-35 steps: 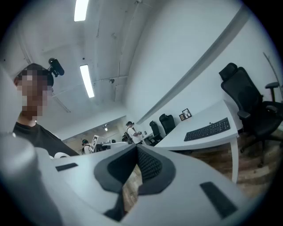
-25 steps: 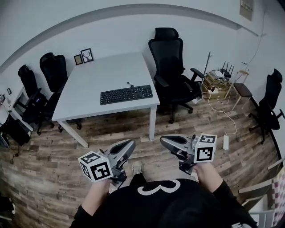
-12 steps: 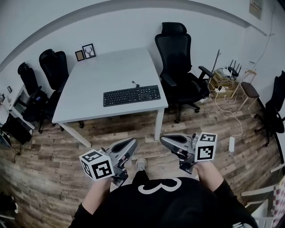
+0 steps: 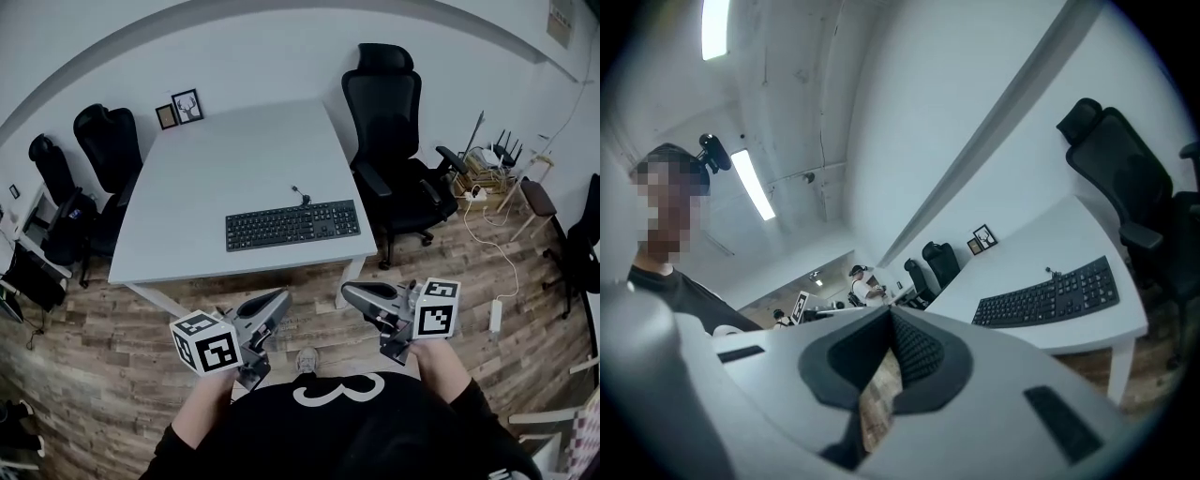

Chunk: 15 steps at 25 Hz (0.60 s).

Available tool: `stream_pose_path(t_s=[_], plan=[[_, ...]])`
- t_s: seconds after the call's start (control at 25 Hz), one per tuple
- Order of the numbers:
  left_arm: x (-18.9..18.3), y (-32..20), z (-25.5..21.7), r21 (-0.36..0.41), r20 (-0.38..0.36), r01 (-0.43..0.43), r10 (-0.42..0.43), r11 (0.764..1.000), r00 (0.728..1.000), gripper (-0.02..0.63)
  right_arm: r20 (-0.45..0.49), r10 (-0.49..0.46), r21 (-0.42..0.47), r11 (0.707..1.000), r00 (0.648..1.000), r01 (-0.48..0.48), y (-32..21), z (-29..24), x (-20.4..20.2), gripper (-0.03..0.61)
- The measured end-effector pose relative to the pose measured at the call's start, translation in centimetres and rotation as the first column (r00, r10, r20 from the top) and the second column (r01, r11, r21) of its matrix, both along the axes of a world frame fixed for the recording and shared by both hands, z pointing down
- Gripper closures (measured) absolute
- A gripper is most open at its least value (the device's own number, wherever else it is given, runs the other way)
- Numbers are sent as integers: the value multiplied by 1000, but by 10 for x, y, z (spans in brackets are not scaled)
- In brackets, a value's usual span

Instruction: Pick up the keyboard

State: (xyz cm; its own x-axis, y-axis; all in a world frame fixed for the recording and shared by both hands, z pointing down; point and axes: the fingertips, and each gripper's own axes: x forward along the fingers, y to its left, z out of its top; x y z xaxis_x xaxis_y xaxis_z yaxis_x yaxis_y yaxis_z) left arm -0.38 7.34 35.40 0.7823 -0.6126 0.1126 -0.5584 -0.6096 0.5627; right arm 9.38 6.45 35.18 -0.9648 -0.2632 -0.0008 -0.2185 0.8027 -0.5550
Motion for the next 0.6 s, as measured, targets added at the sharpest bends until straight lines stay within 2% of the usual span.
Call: stream_pose_path(t_s=[0.28,0.6], plan=[[-31,-79,-3,-4,8,-16,16,1000,1000,600,13,40,5,999,999,-40,-79,-10,-25,569],[-48,-150,2,-26,-8,-35,35,999,999,600,-4,67,-13,998,998,-67,-144,-8,-40,569]])
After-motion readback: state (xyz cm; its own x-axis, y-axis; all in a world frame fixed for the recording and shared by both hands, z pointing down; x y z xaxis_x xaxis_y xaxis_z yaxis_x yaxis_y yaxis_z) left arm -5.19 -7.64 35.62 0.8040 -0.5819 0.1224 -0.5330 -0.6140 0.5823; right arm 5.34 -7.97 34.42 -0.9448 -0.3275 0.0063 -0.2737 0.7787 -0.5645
